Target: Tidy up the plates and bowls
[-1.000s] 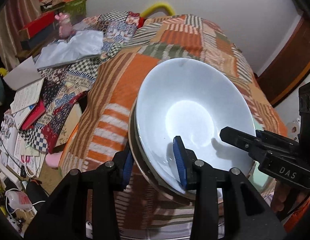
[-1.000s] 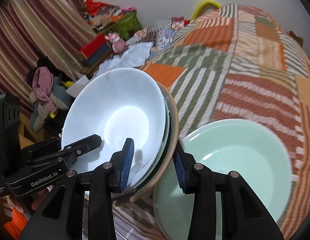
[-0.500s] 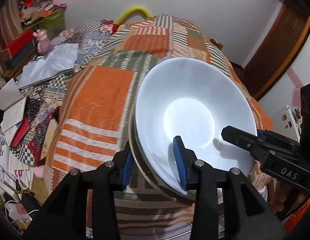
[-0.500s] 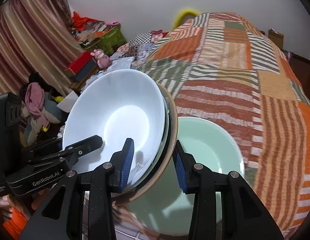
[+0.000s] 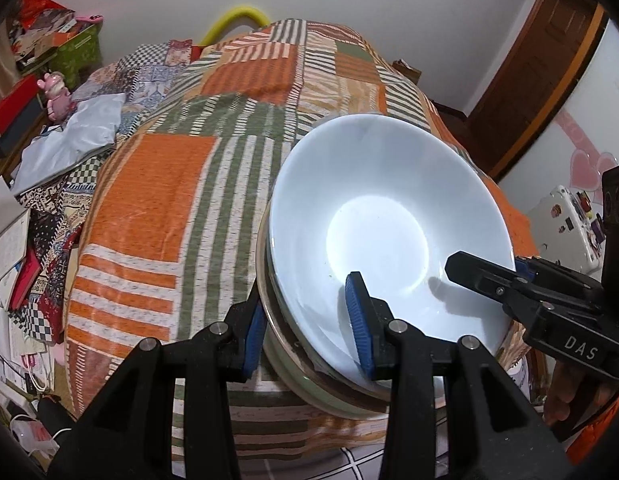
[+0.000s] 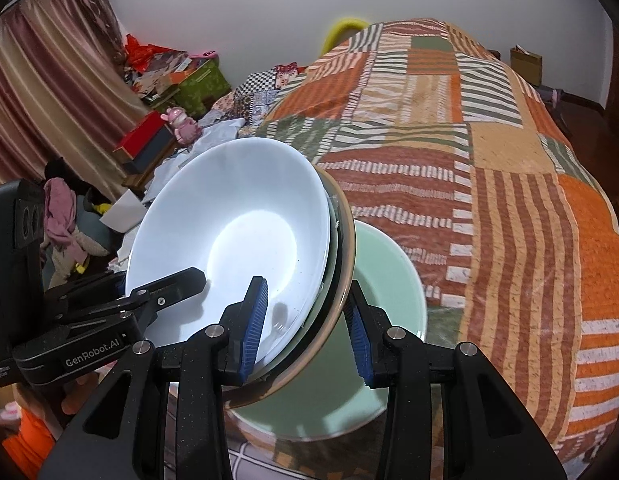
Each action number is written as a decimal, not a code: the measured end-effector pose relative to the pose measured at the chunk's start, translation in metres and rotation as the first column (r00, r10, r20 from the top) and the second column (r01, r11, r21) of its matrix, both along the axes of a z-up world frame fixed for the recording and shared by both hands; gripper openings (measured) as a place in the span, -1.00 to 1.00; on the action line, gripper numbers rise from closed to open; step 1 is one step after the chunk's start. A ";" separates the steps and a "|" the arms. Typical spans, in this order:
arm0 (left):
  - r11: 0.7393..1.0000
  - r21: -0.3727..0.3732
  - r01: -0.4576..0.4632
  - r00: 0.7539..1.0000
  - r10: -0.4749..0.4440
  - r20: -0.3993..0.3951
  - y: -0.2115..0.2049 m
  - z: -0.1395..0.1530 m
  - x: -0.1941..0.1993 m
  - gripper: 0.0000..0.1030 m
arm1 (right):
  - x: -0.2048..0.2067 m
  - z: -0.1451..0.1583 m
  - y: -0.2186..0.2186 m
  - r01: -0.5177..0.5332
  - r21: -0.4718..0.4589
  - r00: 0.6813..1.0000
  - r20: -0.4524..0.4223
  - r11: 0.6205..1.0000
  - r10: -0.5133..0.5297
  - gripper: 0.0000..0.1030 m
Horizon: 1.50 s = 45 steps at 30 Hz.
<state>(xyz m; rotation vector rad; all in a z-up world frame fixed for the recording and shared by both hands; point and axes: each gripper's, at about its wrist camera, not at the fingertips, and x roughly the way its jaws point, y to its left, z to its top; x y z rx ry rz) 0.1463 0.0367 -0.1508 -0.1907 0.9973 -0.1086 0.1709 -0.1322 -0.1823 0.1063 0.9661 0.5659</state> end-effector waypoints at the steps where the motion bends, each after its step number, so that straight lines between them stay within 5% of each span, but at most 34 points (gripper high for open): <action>1: 1.000 0.000 0.003 1.000 -0.003 -0.004 -0.002 -0.001 0.001 -0.26 | 0.000 -0.001 -0.002 0.004 0.000 1.000 -0.004 1.000 -0.004 -0.31; 15: 0.999 -0.002 0.036 0.996 -0.036 -0.078 -0.017 -0.029 0.015 -0.26 | 0.007 -0.028 -0.014 0.027 -0.005 0.996 -0.083 1.000 -0.028 -0.32; 24: 0.999 -0.013 0.049 0.996 -0.050 -0.072 -0.015 -0.031 0.014 -0.26 | 0.004 -0.023 -0.020 0.023 -0.014 0.999 -0.039 1.000 -0.024 -0.30; 36: 0.998 0.062 -0.014 0.979 0.001 0.203 -0.008 0.053 -0.026 -0.24 | -0.043 0.063 -0.037 0.031 0.017 0.972 0.231 0.999 -0.034 -0.30; 42: 0.995 0.090 -0.041 0.924 0.004 0.383 -0.013 0.104 -0.066 -0.22 | -0.079 0.107 -0.040 0.019 0.062 0.919 0.392 0.998 -0.042 -0.11; 45: 0.994 0.097 -0.056 0.884 0.004 0.468 -0.017 0.124 -0.088 0.05 | -0.094 0.122 -0.042 0.024 0.082 0.887 0.458 0.996 -0.059 -0.01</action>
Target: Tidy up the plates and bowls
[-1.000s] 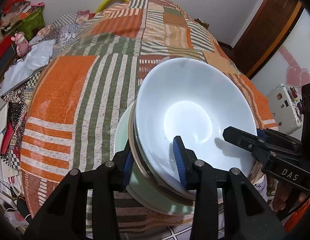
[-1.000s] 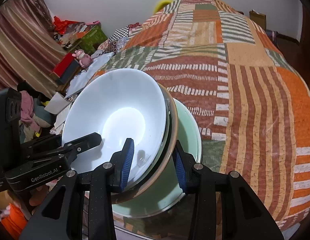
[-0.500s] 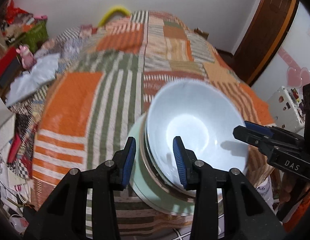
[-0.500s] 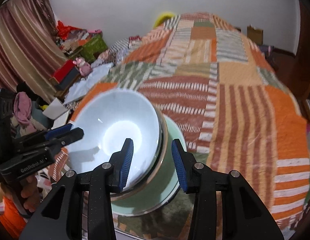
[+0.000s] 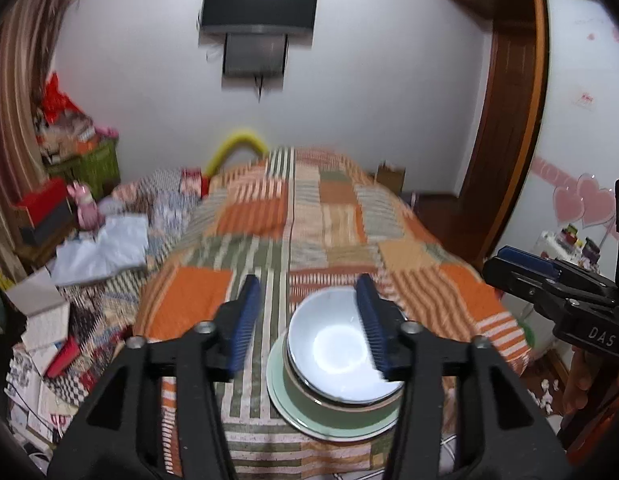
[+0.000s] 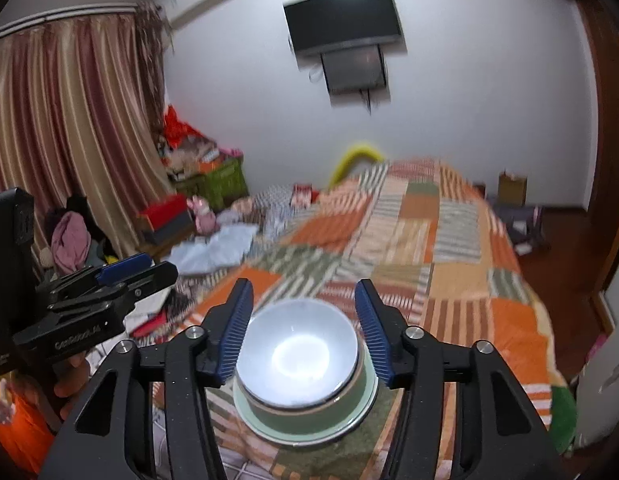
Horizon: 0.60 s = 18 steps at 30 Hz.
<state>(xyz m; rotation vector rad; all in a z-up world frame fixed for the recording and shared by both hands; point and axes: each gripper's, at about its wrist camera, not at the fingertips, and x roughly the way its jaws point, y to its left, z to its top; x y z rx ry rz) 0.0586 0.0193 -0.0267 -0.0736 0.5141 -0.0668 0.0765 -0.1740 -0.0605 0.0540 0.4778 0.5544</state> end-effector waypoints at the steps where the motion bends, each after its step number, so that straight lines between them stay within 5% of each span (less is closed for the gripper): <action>1: 1.000 0.006 -0.005 0.999 0.004 0.032 -0.001 0.006 -0.007 0.16 | -0.004 0.003 -0.001 0.001 0.007 1.000 0.015 1.000 -0.001 0.04; 10: 0.998 0.050 -0.036 0.978 0.024 0.209 -0.008 0.032 -0.051 0.79 | -0.029 0.018 -0.006 0.041 0.034 0.990 0.133 0.999 -0.045 0.44; 18: 0.997 0.047 -0.055 0.962 0.040 0.268 -0.006 0.037 -0.069 0.99 | -0.044 0.023 -0.009 0.080 0.051 0.976 0.198 0.996 -0.088 0.87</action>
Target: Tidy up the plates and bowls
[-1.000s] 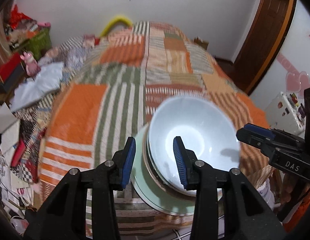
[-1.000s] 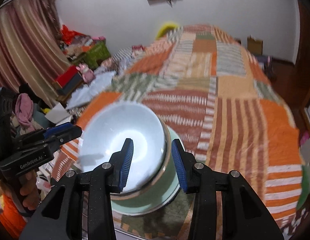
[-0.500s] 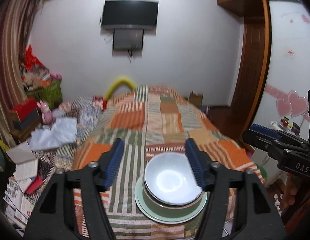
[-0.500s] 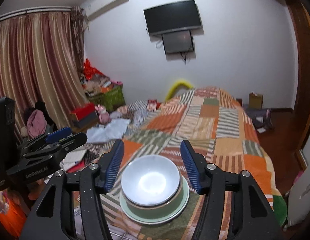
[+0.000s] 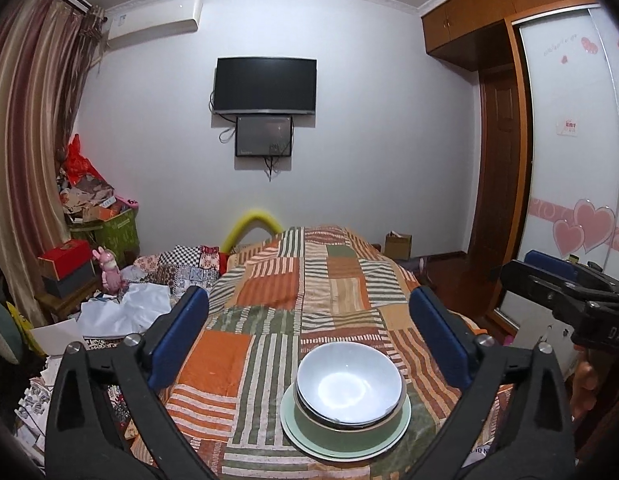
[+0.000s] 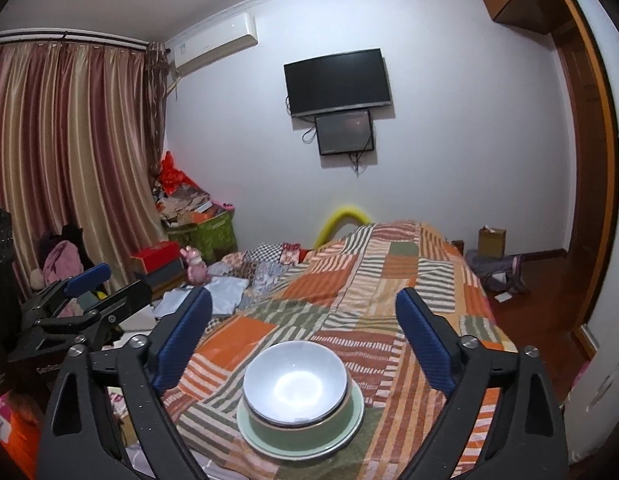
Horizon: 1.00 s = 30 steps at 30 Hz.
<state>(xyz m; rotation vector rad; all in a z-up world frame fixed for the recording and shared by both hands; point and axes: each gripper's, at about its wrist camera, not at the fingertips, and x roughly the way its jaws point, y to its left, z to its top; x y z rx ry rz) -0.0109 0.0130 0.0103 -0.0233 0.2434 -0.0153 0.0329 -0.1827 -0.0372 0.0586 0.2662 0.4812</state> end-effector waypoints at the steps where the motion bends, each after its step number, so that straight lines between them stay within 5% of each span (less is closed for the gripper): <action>1: 1.000 0.000 0.000 1.000 0.000 0.008 0.000 0.000 -0.001 0.99 | -0.001 0.000 -0.001 0.006 0.003 1.000 0.002 1.000 -0.006 0.98; 30: 1.000 -0.027 0.012 0.999 -0.011 0.031 -0.005 0.001 -0.014 0.99 | -0.019 -0.001 0.004 0.013 -0.026 0.999 0.044 1.000 -0.011 1.00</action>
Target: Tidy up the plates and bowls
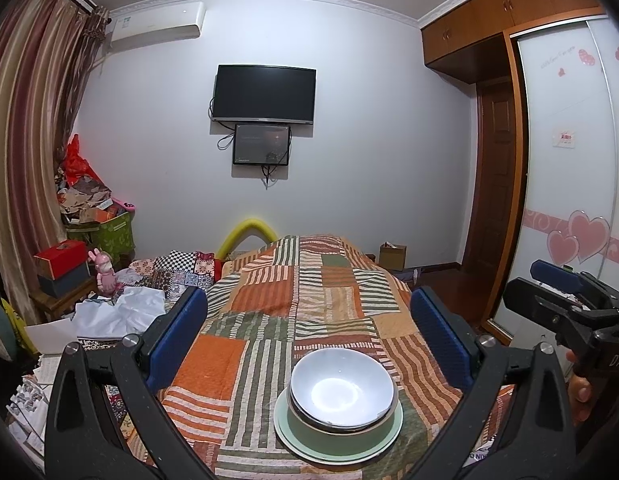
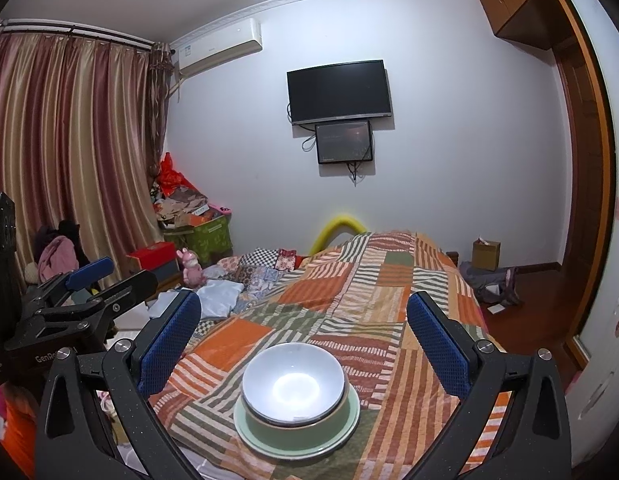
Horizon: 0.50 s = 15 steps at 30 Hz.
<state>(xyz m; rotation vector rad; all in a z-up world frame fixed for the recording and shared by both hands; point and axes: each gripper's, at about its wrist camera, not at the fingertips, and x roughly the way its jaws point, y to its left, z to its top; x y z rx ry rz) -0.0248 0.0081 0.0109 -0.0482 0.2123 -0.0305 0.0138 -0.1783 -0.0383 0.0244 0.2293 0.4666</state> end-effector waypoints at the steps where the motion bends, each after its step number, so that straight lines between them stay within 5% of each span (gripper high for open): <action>1: 1.000 0.000 0.000 1.000 0.000 0.000 0.000 0.000 0.000 0.99 | 0.000 0.000 0.000 0.001 -0.001 1.000 -0.001 1.000 -0.001 1.00; 15: 1.000 -0.002 0.009 1.000 -0.009 0.002 0.000 0.000 0.000 0.99 | 0.002 0.002 -0.003 0.008 0.003 1.000 -0.003 1.000 -0.008 1.00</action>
